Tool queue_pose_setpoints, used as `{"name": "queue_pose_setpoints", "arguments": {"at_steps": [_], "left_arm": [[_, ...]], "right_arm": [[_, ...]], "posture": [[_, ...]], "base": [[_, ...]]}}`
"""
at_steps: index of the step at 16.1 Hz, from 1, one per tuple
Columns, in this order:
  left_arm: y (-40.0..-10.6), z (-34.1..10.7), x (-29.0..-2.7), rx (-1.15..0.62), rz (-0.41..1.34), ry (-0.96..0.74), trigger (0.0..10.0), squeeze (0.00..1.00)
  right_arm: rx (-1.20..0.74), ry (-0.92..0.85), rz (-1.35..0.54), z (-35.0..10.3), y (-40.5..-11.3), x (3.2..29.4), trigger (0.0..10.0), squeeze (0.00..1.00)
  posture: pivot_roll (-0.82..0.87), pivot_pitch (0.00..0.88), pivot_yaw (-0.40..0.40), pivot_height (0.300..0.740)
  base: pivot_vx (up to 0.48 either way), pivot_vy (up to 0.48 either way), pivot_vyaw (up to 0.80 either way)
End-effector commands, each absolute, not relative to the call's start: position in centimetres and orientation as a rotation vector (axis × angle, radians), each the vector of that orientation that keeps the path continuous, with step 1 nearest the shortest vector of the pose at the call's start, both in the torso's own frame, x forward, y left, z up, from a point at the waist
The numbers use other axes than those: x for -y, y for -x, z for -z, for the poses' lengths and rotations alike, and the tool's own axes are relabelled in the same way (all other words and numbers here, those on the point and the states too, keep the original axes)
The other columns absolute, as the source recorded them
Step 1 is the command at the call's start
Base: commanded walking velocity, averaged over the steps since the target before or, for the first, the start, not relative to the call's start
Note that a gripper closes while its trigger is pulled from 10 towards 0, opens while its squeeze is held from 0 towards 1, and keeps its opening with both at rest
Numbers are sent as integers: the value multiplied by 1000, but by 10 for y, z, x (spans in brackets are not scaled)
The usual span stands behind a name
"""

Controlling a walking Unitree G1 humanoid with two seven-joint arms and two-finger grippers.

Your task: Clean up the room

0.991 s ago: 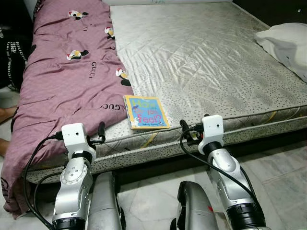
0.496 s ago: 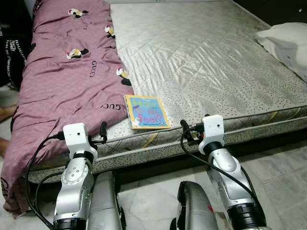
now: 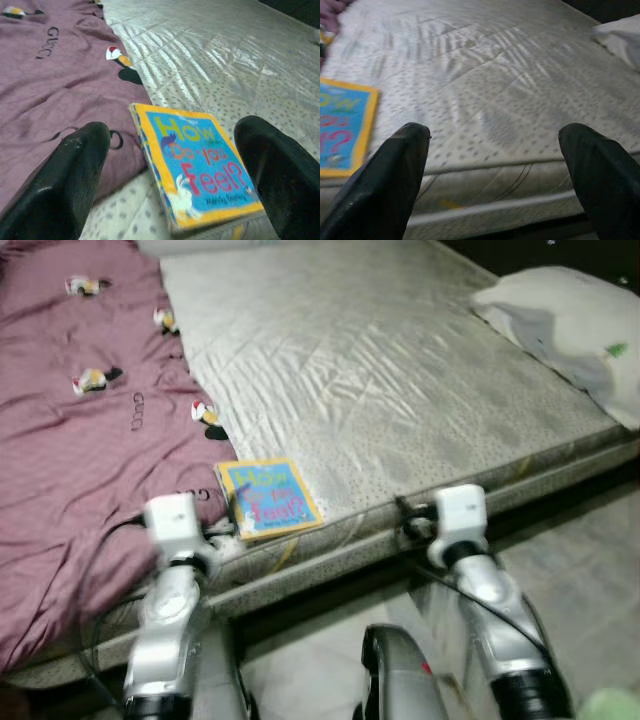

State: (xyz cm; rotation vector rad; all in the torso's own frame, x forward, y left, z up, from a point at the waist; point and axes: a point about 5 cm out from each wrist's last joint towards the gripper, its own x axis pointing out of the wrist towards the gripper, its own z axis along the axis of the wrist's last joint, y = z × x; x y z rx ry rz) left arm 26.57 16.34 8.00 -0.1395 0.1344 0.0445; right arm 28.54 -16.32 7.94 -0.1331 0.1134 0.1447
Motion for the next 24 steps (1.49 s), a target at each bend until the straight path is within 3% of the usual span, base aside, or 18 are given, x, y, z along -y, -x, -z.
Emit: {"name": "queue_pose_setpoints", "arguments": {"at_steps": [1,11,15,17,24], "left_arm": [[-262,-78,-175,-140,-84,125,10000,0],[-265,-56,-178,-316,-137,191,10000,0],[-265,-54,-179,-327,-132,212,10000,0],[-264,-53,-180,-329,-136,216,10000,0],[-275,-45,-205,-362,-146,211,10000,0]], "right_arm": [[-92,123,-175,-85,-289,151,10000,0],[-105,124,-182,-82,-286,152,10000,0],[-121,137,-186,-79,-283,157,10000,0],[-130,143,-185,-77,-283,159,10000,0],[-131,152,-181,-80,-276,167,10000,0]], "posture": [[-37,65,-45,576],[-42,67,-47,576],[-51,66,-53,531],[-53,66,-54,531],[-87,73,-64,531]], "base": [[0,0,0],[0,0,0],[0,0,0],[0,0,0],[0,0,0]]}}
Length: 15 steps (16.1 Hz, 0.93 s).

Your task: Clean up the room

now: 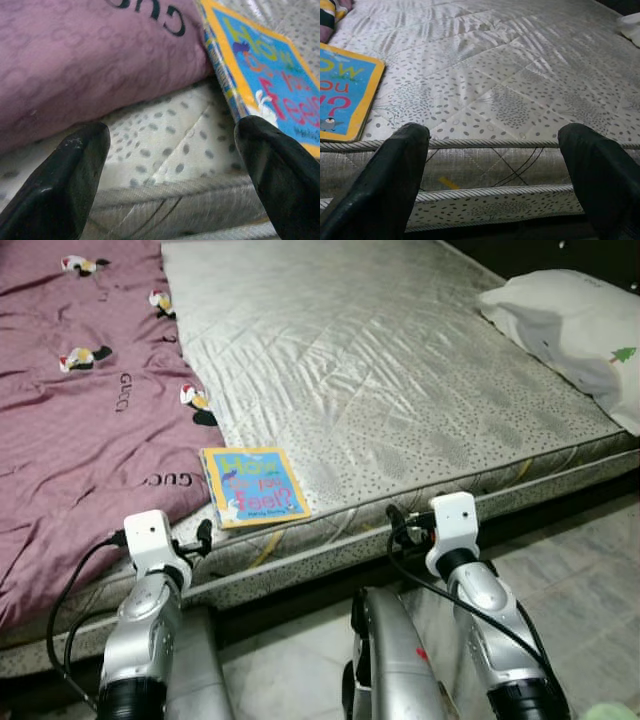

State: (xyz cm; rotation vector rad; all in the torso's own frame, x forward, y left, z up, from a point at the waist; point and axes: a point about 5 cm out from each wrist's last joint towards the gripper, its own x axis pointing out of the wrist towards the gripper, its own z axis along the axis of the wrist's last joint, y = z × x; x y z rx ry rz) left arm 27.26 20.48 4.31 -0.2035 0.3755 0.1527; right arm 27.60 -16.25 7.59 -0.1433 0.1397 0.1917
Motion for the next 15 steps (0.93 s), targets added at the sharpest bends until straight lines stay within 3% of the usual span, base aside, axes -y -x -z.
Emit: {"name": "queue_pose_setpoints", "arguments": {"at_steps": [1,7,10,13,15], "left_arm": [[-277,-46,-206,-358,-141,216,10000,0],[-294,-51,-194,-316,-58,224,10000,0],[-309,-51,-191,-321,-63,289,10000,0],[-318,-54,-193,-319,-64,288,10000,0],[-322,-48,-194,-367,-66,340,10000,0]], "right_arm": [[-132,156,-174,-80,-275,169,10000,0],[-140,160,-155,-84,-261,178,10000,0],[-175,114,-263,-92,-241,176,10000,0],[-199,141,-233,-96,-231,197,10000,0],[-230,4,-344,-105,-227,189,10000,0]], "posture": [[-87,73,-64,531],[-123,78,-66,531],[-158,83,-70,531],[-186,85,-59,531],[-199,83,-52,531]], "base": [[0,0,0],[0,0,0],[0,0,0],[0,0,0],[0,0,0]]}}
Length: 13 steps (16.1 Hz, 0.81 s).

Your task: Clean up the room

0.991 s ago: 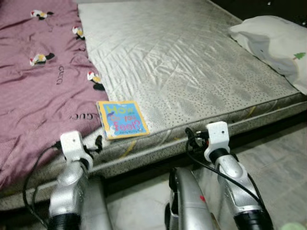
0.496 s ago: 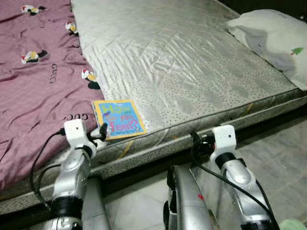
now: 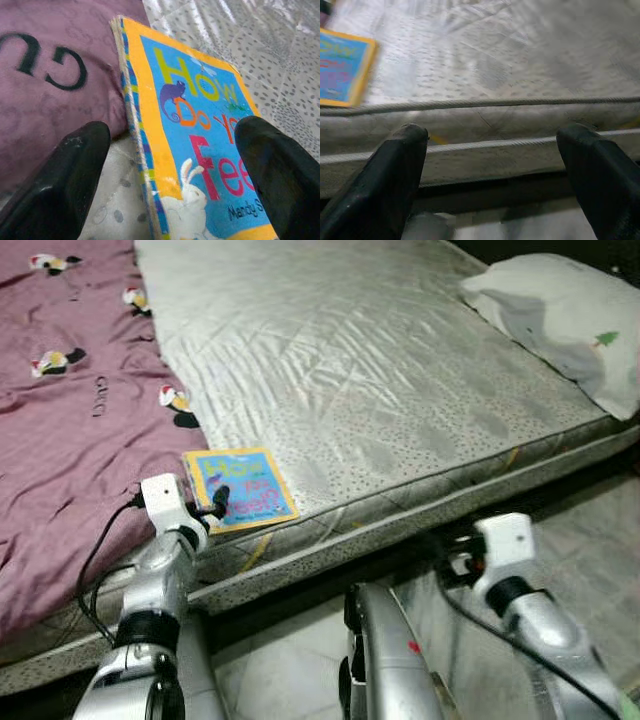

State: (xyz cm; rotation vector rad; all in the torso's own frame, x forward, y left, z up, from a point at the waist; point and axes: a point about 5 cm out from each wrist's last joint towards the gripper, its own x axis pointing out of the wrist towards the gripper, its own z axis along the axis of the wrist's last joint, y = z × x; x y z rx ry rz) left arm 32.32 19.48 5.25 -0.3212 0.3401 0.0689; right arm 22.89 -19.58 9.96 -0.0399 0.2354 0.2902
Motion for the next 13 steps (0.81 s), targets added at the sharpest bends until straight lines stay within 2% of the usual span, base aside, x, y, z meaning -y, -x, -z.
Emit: {"name": "queue_pose_setpoints", "arguments": {"at_steps": [1,3,6,9,13], "left_arm": [[-323,-46,-192,-382,-45,345,10000,0],[-324,-41,-188,-424,-23,335,10000,0],[-327,-40,-185,-455,-10,386,10000,0],[-325,-36,-188,-464,-11,393,10000,0],[-326,-31,-190,-480,-21,512,10000,0]], "right_arm": [[-248,-57,-430,-109,-224,180,10000,0],[-274,-45,-506,-109,-220,174,10000,0],[-288,16,-480,-103,-224,176,10000,0],[-291,-25,-562,-110,-228,165,10000,0],[-312,-25,-654,-109,-225,157,10000,0]], "posture": [[-205,83,-51,531],[-209,79,-54,531],[-206,78,-55,531],[-201,77,-55,531],[-202,73,-66,531]], "base": [[0,0,0],[0,0,0],[0,0,0],[0,0,0],[0,0,0]]}}
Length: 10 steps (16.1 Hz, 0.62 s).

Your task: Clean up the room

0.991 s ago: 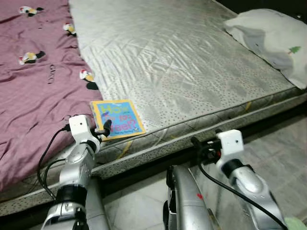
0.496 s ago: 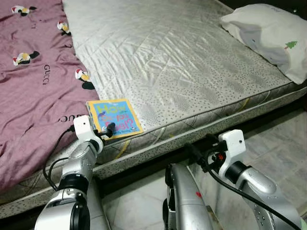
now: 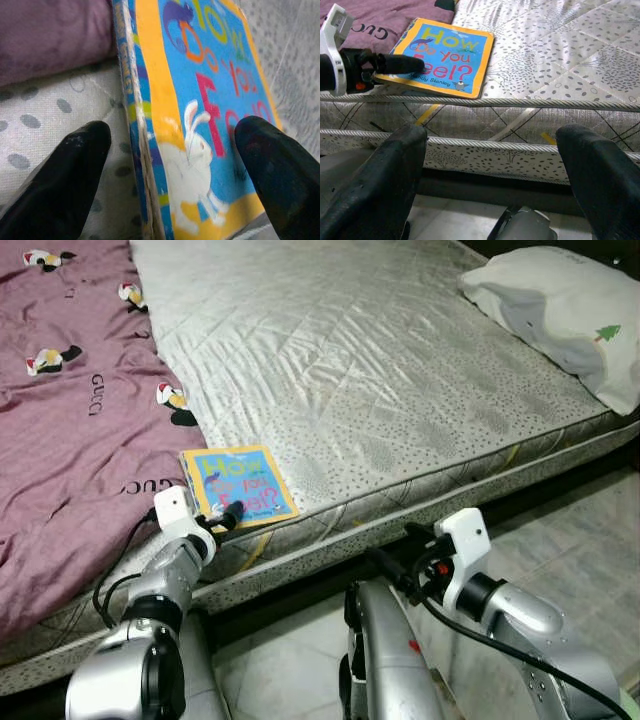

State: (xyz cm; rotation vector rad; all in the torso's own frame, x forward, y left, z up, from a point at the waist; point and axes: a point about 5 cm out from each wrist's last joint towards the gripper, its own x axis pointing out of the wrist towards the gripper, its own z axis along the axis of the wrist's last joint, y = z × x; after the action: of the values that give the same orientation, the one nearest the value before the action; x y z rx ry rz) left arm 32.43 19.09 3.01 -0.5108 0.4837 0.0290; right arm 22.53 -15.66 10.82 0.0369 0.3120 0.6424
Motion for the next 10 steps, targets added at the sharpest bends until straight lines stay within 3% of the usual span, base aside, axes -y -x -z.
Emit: {"name": "queue_pose_setpoints", "arguments": {"at_steps": [1,2,7,8,9,10], "left_arm": [[-327,-32,-188,-490,-19,581,9451,0],[-329,-34,-188,-489,-13,624,0,0],[-330,-35,-188,-530,57,636,0,0],[-329,-34,-189,-539,53,632,980,0],[-329,-34,-190,-548,45,629,6667,0],[-328,-32,-191,-556,39,621,10000,0]], "right_arm": [[-308,-10,-647,-109,-228,157,10000,0],[-302,-2,-638,-110,-230,158,10000,0],[-296,14,-619,-109,-233,159,10000,0],[-295,18,-616,-109,-234,159,10000,0],[-292,24,-612,-109,-235,159,10000,0],[-289,28,-609,-109,-236,159,10000,0]], "posture": [[-205,71,-65,531],[-206,69,-65,531],[-207,59,-64,531],[-206,58,-64,531],[-205,56,-65,531],[-202,54,-68,531]], "base": [[0,0,0],[0,0,0],[0,0,0],[0,0,0],[0,0,0],[0,0,0]]}}
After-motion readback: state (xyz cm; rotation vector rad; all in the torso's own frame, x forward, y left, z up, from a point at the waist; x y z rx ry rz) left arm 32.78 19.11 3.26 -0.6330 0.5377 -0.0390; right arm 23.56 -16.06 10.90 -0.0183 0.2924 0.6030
